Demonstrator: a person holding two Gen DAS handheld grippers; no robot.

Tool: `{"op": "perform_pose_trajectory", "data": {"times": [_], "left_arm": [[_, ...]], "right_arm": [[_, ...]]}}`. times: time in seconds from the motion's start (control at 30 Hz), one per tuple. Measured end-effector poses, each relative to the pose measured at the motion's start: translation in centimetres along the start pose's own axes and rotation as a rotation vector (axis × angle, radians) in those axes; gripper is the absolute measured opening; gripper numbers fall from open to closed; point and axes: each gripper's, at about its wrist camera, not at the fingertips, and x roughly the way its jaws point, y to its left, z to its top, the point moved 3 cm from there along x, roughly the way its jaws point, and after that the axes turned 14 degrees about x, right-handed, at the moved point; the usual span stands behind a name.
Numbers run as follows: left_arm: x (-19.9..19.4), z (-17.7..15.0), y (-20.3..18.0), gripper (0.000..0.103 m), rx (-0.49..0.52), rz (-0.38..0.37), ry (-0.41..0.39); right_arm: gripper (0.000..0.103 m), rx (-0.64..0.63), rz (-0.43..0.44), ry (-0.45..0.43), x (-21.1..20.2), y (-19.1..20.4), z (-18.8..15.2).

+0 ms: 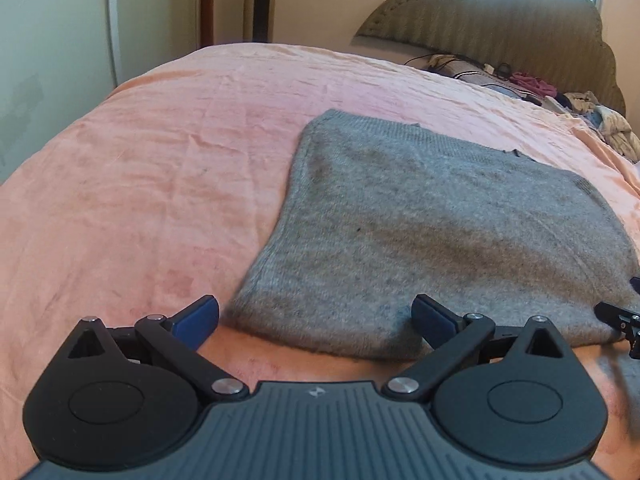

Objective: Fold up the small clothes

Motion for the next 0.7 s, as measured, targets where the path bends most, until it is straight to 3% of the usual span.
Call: {"op": "perform_pose_trajectory", "data": {"times": [0.17, 0.33, 0.47, 0.7], "left_arm": [[-1.0, -0.9, 1.2, 0.103, -0.19, 0.004, 0.02], [-1.5, -1.2, 1.9, 0.103, -0.434, -0.141, -0.044], [-0.6, -0.9, 2.2, 0.103, -0.631, -0.293, -0.046], [0.1, -0.1, 1.4, 0.103, -0.658, -0.252, -0.044]], "right_arm": [[0.103, -0.001, -0.002, 0.0, 0.0, 0.1, 0.0], [0.103, -0.001, 0.0, 0.0, 0.0, 0.0, 0.0], [0.103, -0.001, 0.001, 0.0, 0.0, 0.0, 0.0], [0.103, 0.008, 0.005, -0.001, 0.0, 0.0, 0.0]]}}
